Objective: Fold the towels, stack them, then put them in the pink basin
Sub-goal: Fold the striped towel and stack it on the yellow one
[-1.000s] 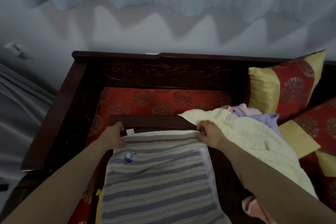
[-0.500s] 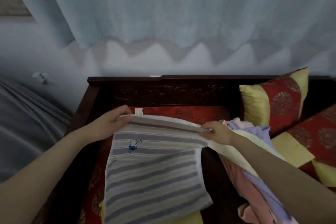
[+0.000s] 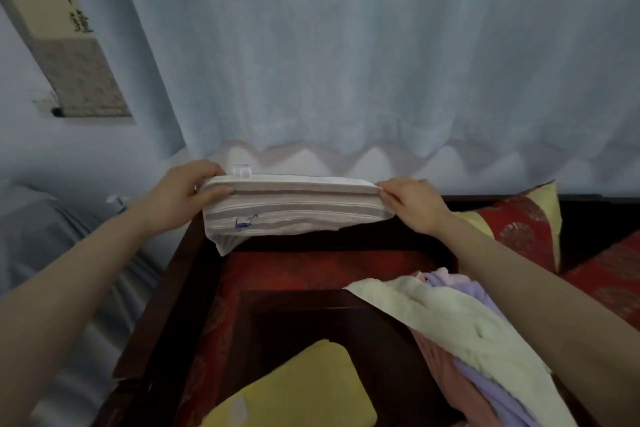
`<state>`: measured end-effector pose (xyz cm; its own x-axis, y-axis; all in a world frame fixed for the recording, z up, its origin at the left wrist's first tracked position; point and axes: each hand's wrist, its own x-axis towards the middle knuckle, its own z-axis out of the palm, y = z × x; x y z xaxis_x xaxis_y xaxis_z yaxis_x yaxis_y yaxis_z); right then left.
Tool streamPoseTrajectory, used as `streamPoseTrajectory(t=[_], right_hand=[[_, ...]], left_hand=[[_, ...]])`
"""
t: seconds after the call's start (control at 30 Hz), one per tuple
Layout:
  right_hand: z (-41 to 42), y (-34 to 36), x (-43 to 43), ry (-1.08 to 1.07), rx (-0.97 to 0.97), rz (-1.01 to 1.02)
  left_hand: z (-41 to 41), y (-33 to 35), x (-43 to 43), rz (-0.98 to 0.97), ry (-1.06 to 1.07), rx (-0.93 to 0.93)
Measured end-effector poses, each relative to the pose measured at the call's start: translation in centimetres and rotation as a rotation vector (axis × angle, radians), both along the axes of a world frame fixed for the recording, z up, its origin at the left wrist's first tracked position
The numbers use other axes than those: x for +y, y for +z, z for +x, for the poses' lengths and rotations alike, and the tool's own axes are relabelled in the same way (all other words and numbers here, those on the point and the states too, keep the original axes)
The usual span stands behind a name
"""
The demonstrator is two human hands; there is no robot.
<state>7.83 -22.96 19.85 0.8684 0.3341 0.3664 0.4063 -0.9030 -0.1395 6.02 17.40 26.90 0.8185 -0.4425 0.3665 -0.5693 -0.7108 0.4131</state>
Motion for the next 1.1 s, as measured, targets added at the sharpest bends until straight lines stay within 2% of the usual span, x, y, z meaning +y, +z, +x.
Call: streamPoseTrajectory(t=[0.07, 0.13, 0.2, 0.27, 0.3, 0.4, 0.43, 0.53, 0.7, 0.83, 0.97, 1.1], right_hand=[[-0.1, 0.6, 0.5, 0.032, 0.041, 0.118], [0.0, 1.3, 0.9, 0.091, 0.162, 0.272], [0.1, 2.0, 1.2, 0.14, 0.261, 0.482], [-0.2, 2.4, 1.9, 0.18, 0.269, 0.619], [-0.3, 2.6, 2.2, 0.182, 0.24, 0.606], [-0.5, 2.4, 2.1, 0.181, 0.117, 0.212], [-0.5, 2.2, 1.8, 0.179, 0.1, 0.149], [-0.9, 1.6, 1.5, 0.189, 0.19, 0.22], [-3.2, 1.1, 1.1, 0.31, 0.816, 0.434], [-4.5, 1.2, 1.2, 0.38, 1.075, 0.594], [-4.3, 1.1, 1.9, 0.37, 1.171, 0.766], [-2.8, -0.6, 2.2, 0.215, 1.104, 0.815]], left_hand=[[-0.3, 0.5, 0.5, 0.004, 0.034, -0.045], [-0.7, 0.8, 1.4, -0.029, 0.097, -0.074], [-1.5, 0.9, 2.2, -0.097, 0.143, -0.061], [-2.3, 0.8, 2.6, -0.152, 0.193, -0.024], [-2.7, 0.7, 2.6, -0.147, 0.209, -0.027], [-3.5, -0.1, 3.1, -0.1, 0.208, -0.027], [-3.7, -0.4, 3.4, -0.073, 0.19, -0.003], [-4.3, -1.4, 4.3, -0.054, 0.107, 0.125], [-6.7, -2.7, 4.4, -0.103, -0.097, 0.577], [-7.9, -3.7, 4.9, -0.134, -0.157, 0.918], [-7.7, -4.1, 5.1, -0.218, -0.137, 1.029], [-6.1, -5.9, 5.3, -0.303, -0.027, 1.085]])
